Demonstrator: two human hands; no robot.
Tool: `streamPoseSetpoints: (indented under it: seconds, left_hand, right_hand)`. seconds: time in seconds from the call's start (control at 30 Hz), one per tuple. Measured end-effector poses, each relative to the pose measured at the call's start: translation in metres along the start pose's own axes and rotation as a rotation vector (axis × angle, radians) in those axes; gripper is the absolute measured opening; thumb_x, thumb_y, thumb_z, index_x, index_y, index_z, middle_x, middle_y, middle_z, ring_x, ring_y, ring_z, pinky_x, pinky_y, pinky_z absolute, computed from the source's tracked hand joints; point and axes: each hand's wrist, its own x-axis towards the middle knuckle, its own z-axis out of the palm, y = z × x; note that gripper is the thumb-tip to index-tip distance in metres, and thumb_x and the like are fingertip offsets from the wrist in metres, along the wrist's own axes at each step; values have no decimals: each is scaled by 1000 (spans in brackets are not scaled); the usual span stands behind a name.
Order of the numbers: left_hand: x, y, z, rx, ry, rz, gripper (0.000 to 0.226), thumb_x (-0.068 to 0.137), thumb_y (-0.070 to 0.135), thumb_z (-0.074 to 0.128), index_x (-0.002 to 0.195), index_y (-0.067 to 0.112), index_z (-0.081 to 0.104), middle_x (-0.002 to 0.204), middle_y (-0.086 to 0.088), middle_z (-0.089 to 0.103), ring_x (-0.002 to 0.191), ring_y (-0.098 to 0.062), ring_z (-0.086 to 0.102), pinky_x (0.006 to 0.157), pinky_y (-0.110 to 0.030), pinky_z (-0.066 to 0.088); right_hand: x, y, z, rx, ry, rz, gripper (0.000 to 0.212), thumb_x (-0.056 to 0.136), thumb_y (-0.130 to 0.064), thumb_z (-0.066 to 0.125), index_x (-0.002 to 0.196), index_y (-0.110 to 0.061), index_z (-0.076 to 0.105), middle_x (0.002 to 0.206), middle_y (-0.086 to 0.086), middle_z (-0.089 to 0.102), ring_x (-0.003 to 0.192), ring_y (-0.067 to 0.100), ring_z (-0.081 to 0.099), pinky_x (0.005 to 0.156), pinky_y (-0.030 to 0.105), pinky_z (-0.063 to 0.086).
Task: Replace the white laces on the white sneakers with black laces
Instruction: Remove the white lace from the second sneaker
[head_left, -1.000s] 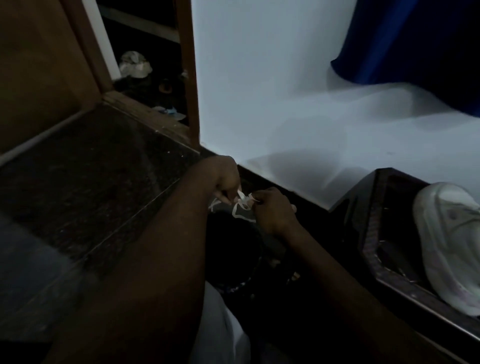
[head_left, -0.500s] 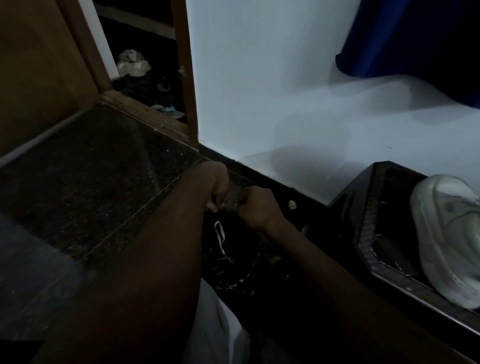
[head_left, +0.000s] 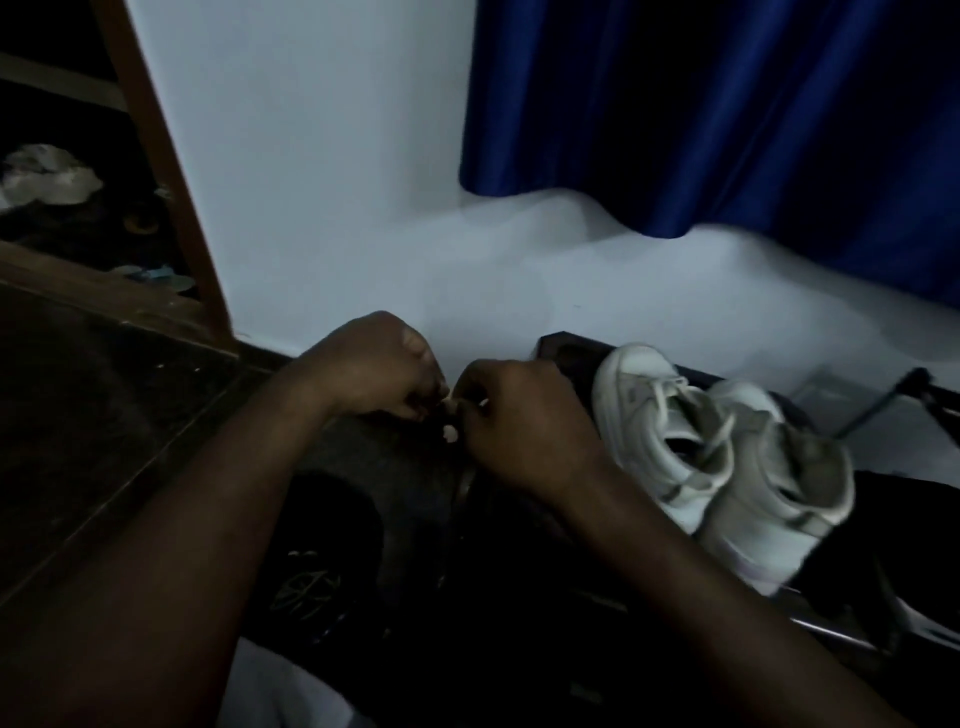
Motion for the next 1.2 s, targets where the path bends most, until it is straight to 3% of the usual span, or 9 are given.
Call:
streamPoseSetpoints:
  seconds: [0.13, 0.27, 0.37, 0.5, 0.67, 0.77, 0.93, 1.03, 1.2]
  left_hand:
    - [-7, 44, 37, 19, 24, 181, 15, 87, 3, 70, 81, 13, 79, 72, 2, 77, 64, -8, 75, 55, -16, 54]
    - [-9, 71, 76, -70, 15, 307, 7, 86, 12, 75, 81, 16, 78, 78, -2, 78, 77, -19, 77, 83, -45, 64]
    - [-9, 89, 101, -169, 3, 352, 5, 87, 10, 77, 83, 11, 78, 77, -5, 78, 74, -20, 77, 81, -42, 64]
    - [-1, 105, 124, -206, 47, 404, 5, 86, 12, 78, 81, 15, 78, 77, -5, 78, 71, -17, 75, 79, -40, 63]
    - [12, 112, 146, -100, 75, 456, 5, 85, 25, 81, 87, 27, 78, 81, 7, 76, 74, -10, 71, 80, -36, 60]
    - [16, 112, 155, 172, 117, 420, 20, 83, 38, 81, 101, 35, 73, 92, 12, 70, 84, -1, 66, 73, -19, 48]
    - [13, 109, 159, 313, 74, 336, 28, 79, 42, 82, 104, 38, 69, 85, 14, 67, 80, 2, 61, 63, -19, 39]
    - [15, 111, 155, 256, 119, 355, 26, 73, 37, 89, 93, 36, 72, 76, 11, 70, 74, -2, 66, 63, -20, 43]
    - [12, 118, 148, -202, -19, 240, 17, 77, 15, 87, 91, 17, 77, 81, -10, 77, 66, -14, 67, 53, -25, 49]
  right_hand:
    - [-22, 20, -62, 16, 153, -9, 17, 89, -40, 65, 89, -26, 75, 82, -4, 75, 81, 18, 70, 73, 37, 56]
    - [-34, 59, -96, 101, 332, 99, 12, 91, -36, 71, 84, -28, 75, 73, -11, 71, 73, 8, 66, 71, 34, 54]
    - [-41, 87, -108, 139, 394, 159, 9, 91, -31, 75, 83, -28, 75, 70, -15, 70, 71, 5, 66, 69, 25, 52]
    - [-50, 116, -119, 125, 382, 175, 9, 90, -32, 79, 83, -28, 74, 70, -17, 68, 69, 4, 64, 63, 17, 46]
    - [-65, 152, -123, -25, 308, 178, 7, 85, -30, 80, 87, -27, 75, 85, -9, 72, 86, 19, 63, 76, 37, 51]
    - [-73, 166, -123, -82, 212, 219, 19, 86, -49, 76, 93, -32, 74, 88, -13, 72, 94, 21, 58, 79, 40, 51]
    - [-81, 161, -126, -123, 53, 208, 39, 80, -68, 64, 106, -39, 71, 84, -20, 68, 99, 13, 52, 82, 38, 51]
    - [-80, 164, -126, -40, 156, 198, 15, 84, -41, 79, 98, -38, 74, 79, -17, 68, 95, 12, 59, 80, 36, 52]
    - [-77, 160, -128, 445, 247, 358, 15, 87, -13, 78, 88, -27, 77, 75, -6, 76, 73, 10, 71, 65, 20, 53]
